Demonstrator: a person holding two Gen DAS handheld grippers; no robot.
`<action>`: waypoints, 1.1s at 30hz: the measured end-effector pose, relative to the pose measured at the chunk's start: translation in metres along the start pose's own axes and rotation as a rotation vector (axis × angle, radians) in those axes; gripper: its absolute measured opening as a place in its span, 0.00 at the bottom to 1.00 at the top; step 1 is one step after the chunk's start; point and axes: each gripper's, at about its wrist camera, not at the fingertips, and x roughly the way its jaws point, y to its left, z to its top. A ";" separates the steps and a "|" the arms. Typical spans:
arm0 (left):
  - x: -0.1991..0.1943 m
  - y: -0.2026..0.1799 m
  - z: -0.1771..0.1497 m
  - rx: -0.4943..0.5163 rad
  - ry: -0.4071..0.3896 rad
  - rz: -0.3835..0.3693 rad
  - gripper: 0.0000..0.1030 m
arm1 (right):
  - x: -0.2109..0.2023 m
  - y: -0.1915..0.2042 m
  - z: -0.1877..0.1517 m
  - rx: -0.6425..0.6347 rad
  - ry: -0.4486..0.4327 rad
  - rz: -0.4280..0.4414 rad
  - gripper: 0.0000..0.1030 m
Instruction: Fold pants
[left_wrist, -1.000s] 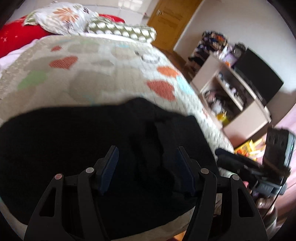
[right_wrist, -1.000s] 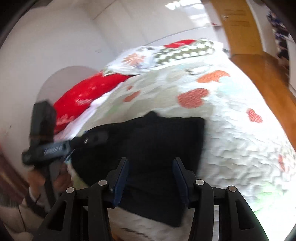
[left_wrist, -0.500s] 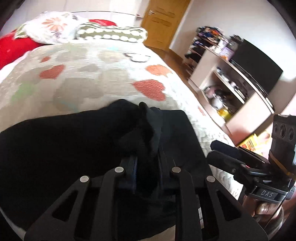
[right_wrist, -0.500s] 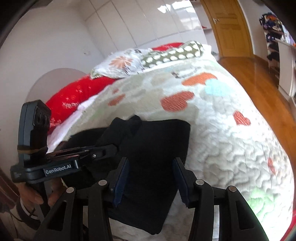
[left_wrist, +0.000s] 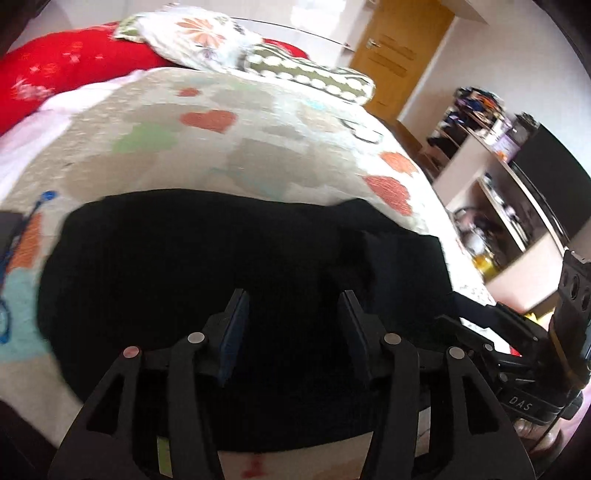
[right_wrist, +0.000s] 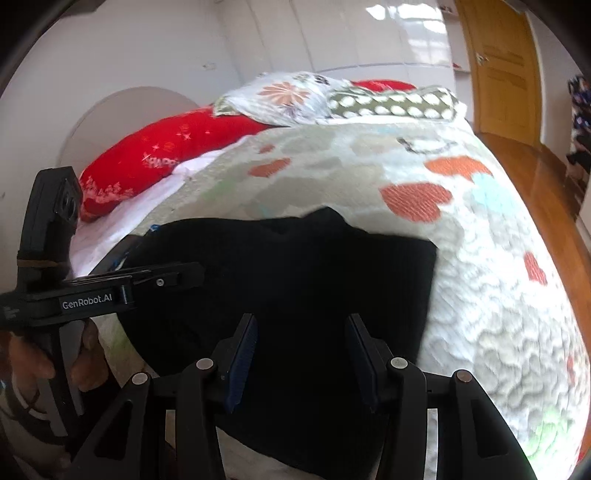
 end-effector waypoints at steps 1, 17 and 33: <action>-0.002 0.004 -0.001 -0.007 -0.004 0.016 0.49 | 0.006 0.005 0.002 -0.010 0.003 0.002 0.46; -0.015 0.037 -0.017 -0.052 -0.041 0.138 0.49 | 0.029 0.055 0.015 -0.134 0.024 0.017 0.46; -0.045 0.074 -0.031 -0.135 -0.072 0.158 0.49 | 0.053 0.079 0.034 -0.149 0.075 0.064 0.47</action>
